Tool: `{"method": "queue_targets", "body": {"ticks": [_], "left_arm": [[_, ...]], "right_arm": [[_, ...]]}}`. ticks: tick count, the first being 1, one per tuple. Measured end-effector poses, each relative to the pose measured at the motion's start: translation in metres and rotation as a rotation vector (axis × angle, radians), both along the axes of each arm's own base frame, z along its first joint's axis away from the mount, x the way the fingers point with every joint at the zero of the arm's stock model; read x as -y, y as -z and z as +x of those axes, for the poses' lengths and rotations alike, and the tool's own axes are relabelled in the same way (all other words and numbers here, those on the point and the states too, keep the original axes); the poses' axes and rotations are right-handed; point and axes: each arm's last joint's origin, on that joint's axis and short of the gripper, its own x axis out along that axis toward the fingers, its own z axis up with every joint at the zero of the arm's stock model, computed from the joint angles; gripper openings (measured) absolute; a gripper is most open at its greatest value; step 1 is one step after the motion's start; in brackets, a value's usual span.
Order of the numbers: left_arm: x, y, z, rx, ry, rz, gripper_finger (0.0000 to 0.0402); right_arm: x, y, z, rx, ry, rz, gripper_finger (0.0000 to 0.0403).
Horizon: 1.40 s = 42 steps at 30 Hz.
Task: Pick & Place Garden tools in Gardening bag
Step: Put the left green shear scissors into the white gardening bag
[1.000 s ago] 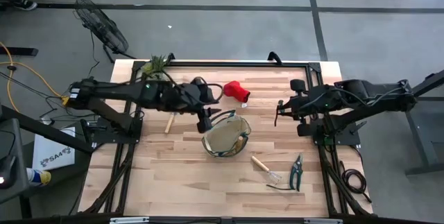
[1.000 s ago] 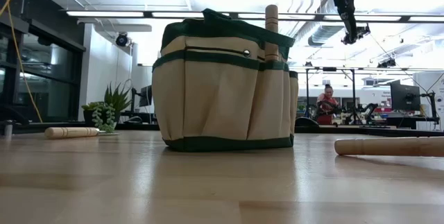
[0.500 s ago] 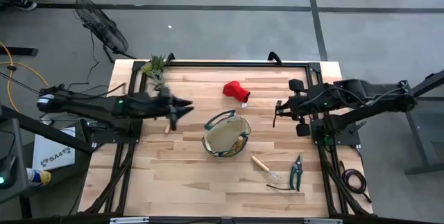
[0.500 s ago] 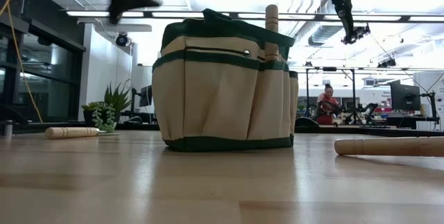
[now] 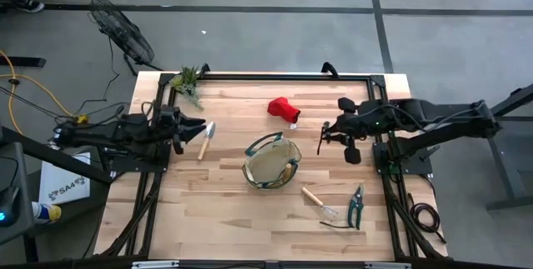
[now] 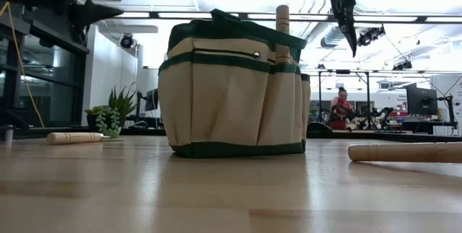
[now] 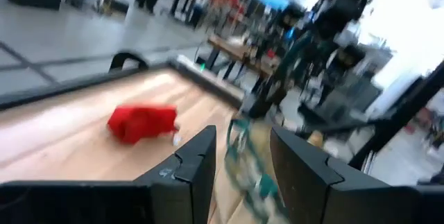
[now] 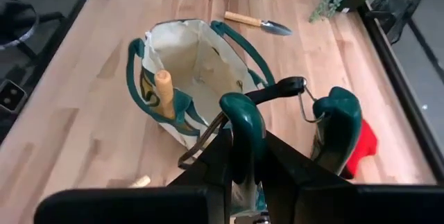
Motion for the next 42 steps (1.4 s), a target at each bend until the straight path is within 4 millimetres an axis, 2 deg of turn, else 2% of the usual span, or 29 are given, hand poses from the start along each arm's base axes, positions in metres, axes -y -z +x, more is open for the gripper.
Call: {"method": "queue_targets", "body": {"ticks": [6, 12, 18, 24, 30, 36, 42], "left_arm": [[0.0, 0.009, -0.005, -0.086, 0.032, 0.014, 0.0134], [0.001, 0.013, -0.003, -0.092, 0.035, 0.052, 0.0134], [0.002, 0.039, 0.006, -0.079, 0.038, 0.042, 0.0134], [0.002, 0.054, 0.011, -0.014, 0.04, -0.011, 0.0134], [0.002, 0.071, 0.013, -0.055, 0.033, -0.08, 0.0134], [0.002, 0.075, 0.013, -0.063, 0.03, -0.104, 0.0134], [0.003, 0.076, 0.013, -0.064, 0.046, -0.117, 0.0134]], "right_arm": [[0.004, 0.014, 0.007, 0.021, 0.034, 0.055, 0.004], [0.006, 0.015, 0.008, 0.027, 0.101, 0.052, 0.004], [0.007, 0.016, 0.008, 0.024, 0.106, 0.036, 0.004], [0.017, 0.016, 0.008, 0.021, 0.01, 0.044, 0.004], [0.028, 0.016, 0.009, 0.03, -0.137, 0.051, 0.004], [0.036, 0.025, 0.016, 0.022, -0.295, 0.067, 0.004], [0.046, 0.044, 0.025, 0.015, -0.368, 0.059, 0.004]]}}
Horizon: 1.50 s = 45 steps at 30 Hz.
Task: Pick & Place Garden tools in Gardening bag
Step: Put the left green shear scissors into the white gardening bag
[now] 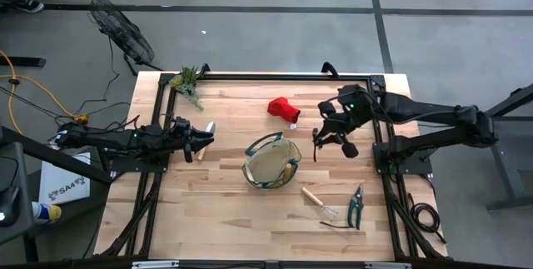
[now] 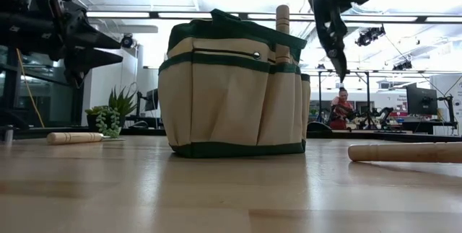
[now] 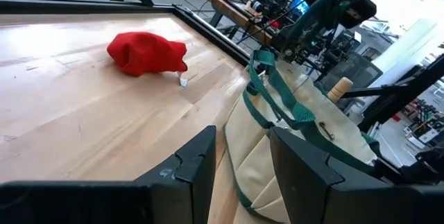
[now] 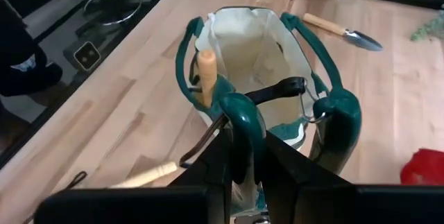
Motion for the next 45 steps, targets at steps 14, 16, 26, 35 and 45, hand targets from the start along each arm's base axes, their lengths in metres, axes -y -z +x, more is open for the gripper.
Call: {"method": "queue_targets", "body": {"ticks": [14, 16, 26, 35, 45], "left_arm": [[0.0, 0.0, 0.0, 0.0, 0.005, 0.0, 0.0134], [0.0, 0.0, 0.0, 0.0, 0.005, 0.0, 0.0134], [0.0, 0.0, 0.0, 0.0, 0.005, 0.0, 0.0134], [0.0, 0.0, 0.0, 0.0, 0.005, 0.0, 0.0134], [0.0, 0.0, 0.0, -0.001, 0.011, 0.0, 0.0134]], "right_arm": [[0.013, 0.0, 0.011, 0.159, -0.103, 0.016, 0.004], [0.014, 0.002, 0.016, 0.16, -0.124, 0.03, 0.004], [0.018, 0.01, 0.034, 0.193, -0.143, 0.032, 0.004], [0.019, 0.011, 0.037, 0.2, -0.14, 0.034, 0.004], [0.021, 0.022, 0.043, 0.141, -0.131, 0.054, 0.004]]}}
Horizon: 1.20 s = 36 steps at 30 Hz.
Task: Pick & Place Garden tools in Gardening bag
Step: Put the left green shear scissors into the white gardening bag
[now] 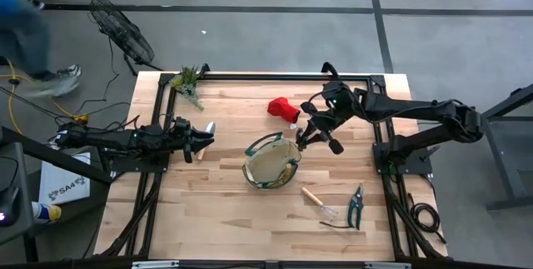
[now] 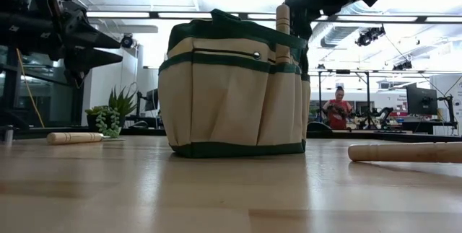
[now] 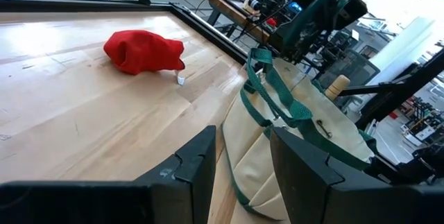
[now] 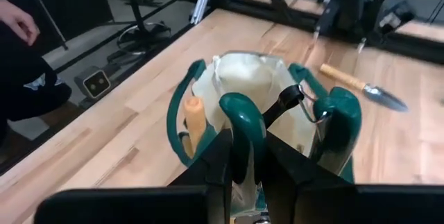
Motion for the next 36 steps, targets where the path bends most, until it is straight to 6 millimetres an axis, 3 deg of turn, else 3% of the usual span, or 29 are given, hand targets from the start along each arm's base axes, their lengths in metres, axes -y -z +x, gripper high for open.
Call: {"method": "queue_targets", "body": {"ticks": [36], "left_arm": [[0.0, -0.0001, 0.0, 0.0, -0.001, 0.0, 0.0134]], "right_arm": [[-0.0096, -0.0058, 0.0082, 0.062, -0.008, 0.007, 0.0039]]}}
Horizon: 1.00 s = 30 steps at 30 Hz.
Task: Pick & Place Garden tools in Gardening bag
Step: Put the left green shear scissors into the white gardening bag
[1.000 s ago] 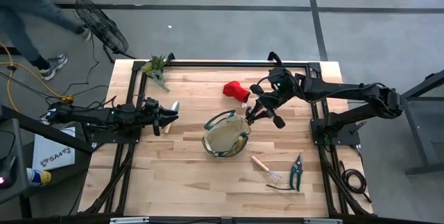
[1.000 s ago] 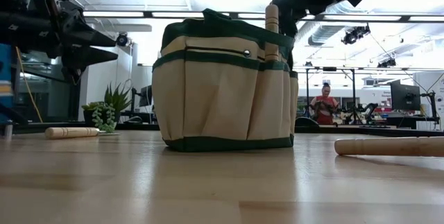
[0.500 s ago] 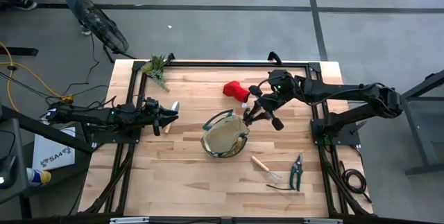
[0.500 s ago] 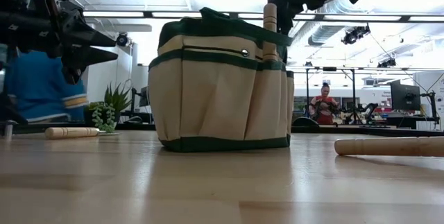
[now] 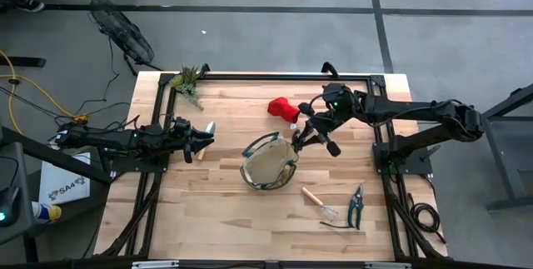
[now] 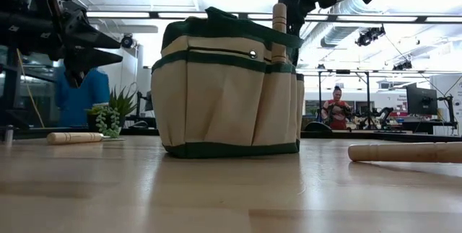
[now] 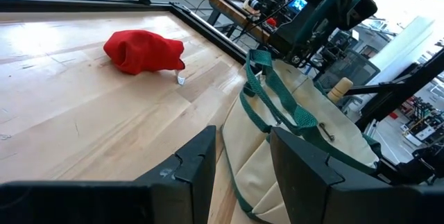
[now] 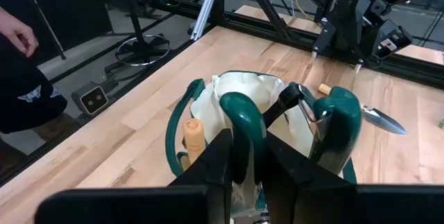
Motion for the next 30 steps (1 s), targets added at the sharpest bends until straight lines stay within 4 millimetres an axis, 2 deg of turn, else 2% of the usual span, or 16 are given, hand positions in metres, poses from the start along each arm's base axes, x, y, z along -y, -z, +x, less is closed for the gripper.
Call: {"method": "queue_targets", "body": {"ticks": [21, 30], "left_arm": [[0.0, 0.0, 0.0, -0.001, -0.003, 0.0, 0.0134], [0.0, 0.0, 0.0, -0.003, -0.002, 0.0, 0.0134]], "right_arm": [[0.003, 0.023, 0.014, -0.126, 0.058, 0.035, 0.0039], [0.005, 0.024, 0.014, -0.145, 0.117, 0.026, 0.0039]]}}
